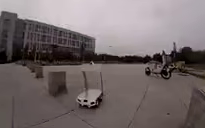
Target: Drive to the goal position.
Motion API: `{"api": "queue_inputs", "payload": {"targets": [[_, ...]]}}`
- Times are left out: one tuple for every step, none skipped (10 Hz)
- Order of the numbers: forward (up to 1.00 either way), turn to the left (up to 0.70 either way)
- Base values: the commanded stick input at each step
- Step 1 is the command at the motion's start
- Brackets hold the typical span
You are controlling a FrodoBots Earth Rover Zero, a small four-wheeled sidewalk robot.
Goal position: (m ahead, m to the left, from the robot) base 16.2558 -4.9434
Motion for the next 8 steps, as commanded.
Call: {"api": "queue_inputs", "payload": {"targets": [[1.00,0.00],[1.00,0.00],[1.00,-0.27],[1.00,-0.27],[1.00,-0.27],[1.00,-0.27],[1.00,-0.27],[1.00,-0.27]]}}
